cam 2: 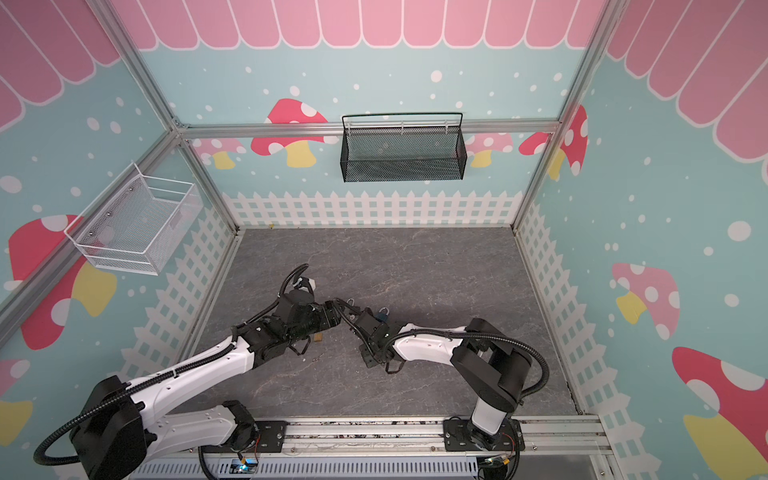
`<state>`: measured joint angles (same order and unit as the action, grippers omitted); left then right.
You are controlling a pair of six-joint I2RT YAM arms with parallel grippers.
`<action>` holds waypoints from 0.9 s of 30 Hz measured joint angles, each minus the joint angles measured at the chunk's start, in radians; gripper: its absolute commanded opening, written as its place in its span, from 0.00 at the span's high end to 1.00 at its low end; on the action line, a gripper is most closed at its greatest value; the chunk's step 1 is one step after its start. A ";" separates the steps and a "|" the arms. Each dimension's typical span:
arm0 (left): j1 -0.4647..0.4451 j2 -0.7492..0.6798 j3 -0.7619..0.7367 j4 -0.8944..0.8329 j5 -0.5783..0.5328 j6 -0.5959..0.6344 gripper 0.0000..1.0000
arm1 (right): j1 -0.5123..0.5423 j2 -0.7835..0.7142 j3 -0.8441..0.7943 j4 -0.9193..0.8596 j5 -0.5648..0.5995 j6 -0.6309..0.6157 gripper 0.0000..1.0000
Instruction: Unlock with the key
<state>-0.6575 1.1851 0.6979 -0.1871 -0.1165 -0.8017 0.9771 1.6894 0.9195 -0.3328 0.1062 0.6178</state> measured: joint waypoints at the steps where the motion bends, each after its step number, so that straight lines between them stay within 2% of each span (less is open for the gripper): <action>1: 0.002 0.000 -0.001 0.002 0.000 -0.003 0.25 | 0.000 0.001 0.000 -0.001 0.000 0.000 0.75; 11: 0.010 0.000 -0.011 0.031 0.008 -0.026 0.25 | 0.000 0.003 0.000 -0.002 0.015 -0.029 0.91; 19: 0.016 -0.021 -0.044 0.069 0.038 -0.082 0.25 | 0.000 -0.027 -0.013 0.009 0.063 -0.109 0.99; 27: 0.019 -0.063 -0.057 0.079 0.111 -0.219 0.24 | -0.001 -0.169 -0.055 0.064 0.061 -0.230 1.00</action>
<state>-0.6388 1.1221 0.6411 -0.1078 -0.0059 -1.0203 0.9760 1.5200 0.8650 -0.2687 0.1673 0.3874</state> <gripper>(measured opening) 0.754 0.051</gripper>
